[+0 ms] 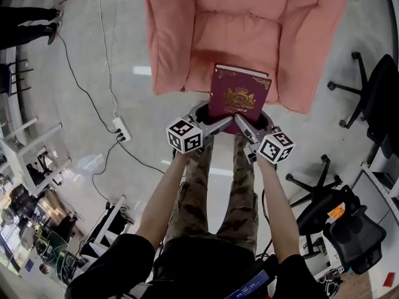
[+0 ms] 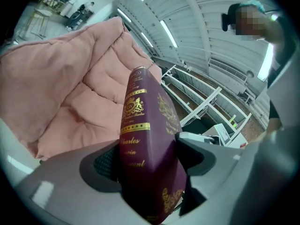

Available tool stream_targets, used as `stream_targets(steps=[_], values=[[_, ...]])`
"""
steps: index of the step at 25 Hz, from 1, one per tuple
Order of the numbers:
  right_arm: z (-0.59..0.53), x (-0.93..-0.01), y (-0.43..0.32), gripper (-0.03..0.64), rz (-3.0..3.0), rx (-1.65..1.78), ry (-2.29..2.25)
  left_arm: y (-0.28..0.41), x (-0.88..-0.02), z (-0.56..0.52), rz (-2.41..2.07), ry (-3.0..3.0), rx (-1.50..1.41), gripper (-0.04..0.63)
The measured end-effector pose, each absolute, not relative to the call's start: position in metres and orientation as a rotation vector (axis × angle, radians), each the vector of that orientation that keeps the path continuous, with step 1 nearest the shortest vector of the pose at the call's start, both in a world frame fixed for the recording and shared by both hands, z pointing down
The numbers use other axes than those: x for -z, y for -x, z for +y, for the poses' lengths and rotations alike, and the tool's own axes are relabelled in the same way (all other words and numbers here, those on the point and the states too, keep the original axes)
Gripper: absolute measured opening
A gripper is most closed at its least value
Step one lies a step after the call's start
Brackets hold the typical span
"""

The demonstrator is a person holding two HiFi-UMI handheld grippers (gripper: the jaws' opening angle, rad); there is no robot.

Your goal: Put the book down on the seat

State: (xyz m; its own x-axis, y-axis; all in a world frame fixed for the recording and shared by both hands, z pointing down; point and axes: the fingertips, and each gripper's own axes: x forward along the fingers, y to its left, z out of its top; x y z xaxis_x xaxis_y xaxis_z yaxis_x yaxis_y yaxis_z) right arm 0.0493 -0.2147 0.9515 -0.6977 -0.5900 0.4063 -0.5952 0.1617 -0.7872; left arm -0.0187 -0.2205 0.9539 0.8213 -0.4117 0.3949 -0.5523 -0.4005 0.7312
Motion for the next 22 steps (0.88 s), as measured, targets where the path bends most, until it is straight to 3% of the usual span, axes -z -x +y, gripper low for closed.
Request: stream_targets(steps=[12,22], values=[[-0.201,-0.984,-0.041,0.351,-2.473,-1.572,-1.158,0.029,-0.989,-0.205,-0.756,-2.058,-0.166,0.370],[-0.270,-0.971,-0.054,0.349,-2.534,-1.525,-1.218,0.019,-0.978,-0.271,-0.802,-2.031,-0.099,0.370]])
